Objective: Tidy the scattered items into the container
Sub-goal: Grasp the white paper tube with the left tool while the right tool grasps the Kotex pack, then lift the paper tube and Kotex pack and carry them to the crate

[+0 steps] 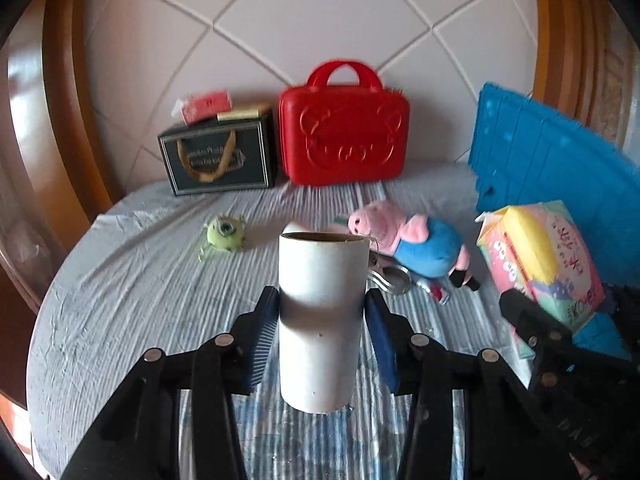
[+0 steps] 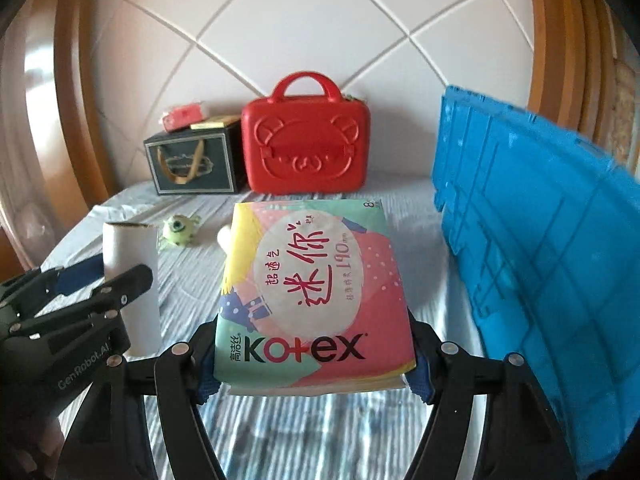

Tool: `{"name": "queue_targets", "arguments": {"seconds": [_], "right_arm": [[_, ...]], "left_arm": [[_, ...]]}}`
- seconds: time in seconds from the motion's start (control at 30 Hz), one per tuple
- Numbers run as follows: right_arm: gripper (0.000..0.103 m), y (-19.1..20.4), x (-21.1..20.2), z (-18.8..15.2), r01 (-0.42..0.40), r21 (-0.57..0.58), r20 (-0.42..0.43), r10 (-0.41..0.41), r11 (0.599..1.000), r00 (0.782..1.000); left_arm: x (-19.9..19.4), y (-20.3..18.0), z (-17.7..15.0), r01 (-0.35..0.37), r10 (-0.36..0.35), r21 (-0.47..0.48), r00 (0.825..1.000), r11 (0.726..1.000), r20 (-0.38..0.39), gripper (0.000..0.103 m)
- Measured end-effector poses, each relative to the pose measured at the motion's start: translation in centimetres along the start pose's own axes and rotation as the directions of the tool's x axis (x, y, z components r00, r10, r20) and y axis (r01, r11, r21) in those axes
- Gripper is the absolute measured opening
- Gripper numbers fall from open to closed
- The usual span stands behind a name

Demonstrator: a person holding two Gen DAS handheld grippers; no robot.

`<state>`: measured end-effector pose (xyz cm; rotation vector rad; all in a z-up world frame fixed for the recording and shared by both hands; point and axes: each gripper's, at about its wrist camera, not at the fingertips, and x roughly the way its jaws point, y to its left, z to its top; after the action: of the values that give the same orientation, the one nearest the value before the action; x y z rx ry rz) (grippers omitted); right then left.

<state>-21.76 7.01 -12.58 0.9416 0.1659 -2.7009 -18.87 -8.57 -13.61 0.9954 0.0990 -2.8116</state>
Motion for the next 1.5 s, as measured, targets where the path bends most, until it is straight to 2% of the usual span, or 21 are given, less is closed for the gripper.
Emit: {"name": "queue_targets", "arguments": {"seconds": [0.23,0.43,0.57,0.73,0.9,1.1,1.2,1.3,1.4,1.5], "right_arm": [[0.072,1.7,-2.8,0.9,0.021,-0.016,0.037,-0.021,1.0,0.999],[0.072,1.7,-4.4,1.7,0.045,-0.005,0.044,-0.045,0.999,0.998],[0.072,0.6,-6.7,2.5,0.071,-0.004,0.068,-0.071,0.997,0.995],[0.072,-3.0,-10.7,4.3,0.133,0.027,0.125,-0.135,0.991,0.983],[0.072,-10.1,-15.5,5.3,0.225,0.092,0.184,-0.239,0.97,0.953],[0.072,-21.2,-19.3,4.5,0.298,0.148,0.227,-0.326,0.943,0.918],[0.072,-28.3,-20.6,3.5,0.322,0.15,0.236,-0.35,0.935,0.906],[0.072,-35.0,-21.2,2.4,0.329,0.146,0.215,-0.354,0.933,0.91],[0.072,-40.4,-20.4,1.5,0.331,0.12,0.167,-0.348,0.936,0.923],[0.072,-45.1,-19.0,0.5,0.313,0.108,0.12,-0.325,0.943,0.938]], "left_arm": [[-2.4,1.0,0.7,0.022,-0.022,0.002,0.999,1.0,0.047,0.044],[-4.0,0.7,1.4,0.05,-0.051,0.012,0.996,0.999,0.074,0.044],[-5.3,-0.6,2.2,0.083,-0.085,0.018,0.991,0.996,0.099,0.044],[-7.8,-4.5,4.0,0.139,-0.146,0.052,0.976,0.989,0.159,0.044],[-11.0,-11.7,6.4,0.219,-0.238,0.104,0.943,0.97,0.231,0.044],[-14.7,-23.6,9.0,0.29,-0.331,0.17,0.889,0.942,0.317,0.044],[-15.9,-30.6,9.9,0.322,-0.369,0.187,0.867,0.928,0.334,0.044],[-15.8,-37.5,10.2,0.347,-0.396,0.201,0.865,0.916,0.308,0.044],[-14.2,-43.5,10.1,0.355,-0.394,0.194,0.889,0.915,0.232,0.044],[-12.3,-47.9,9.4,0.352,-0.382,0.193,0.912,0.916,0.152,0.044]]}}
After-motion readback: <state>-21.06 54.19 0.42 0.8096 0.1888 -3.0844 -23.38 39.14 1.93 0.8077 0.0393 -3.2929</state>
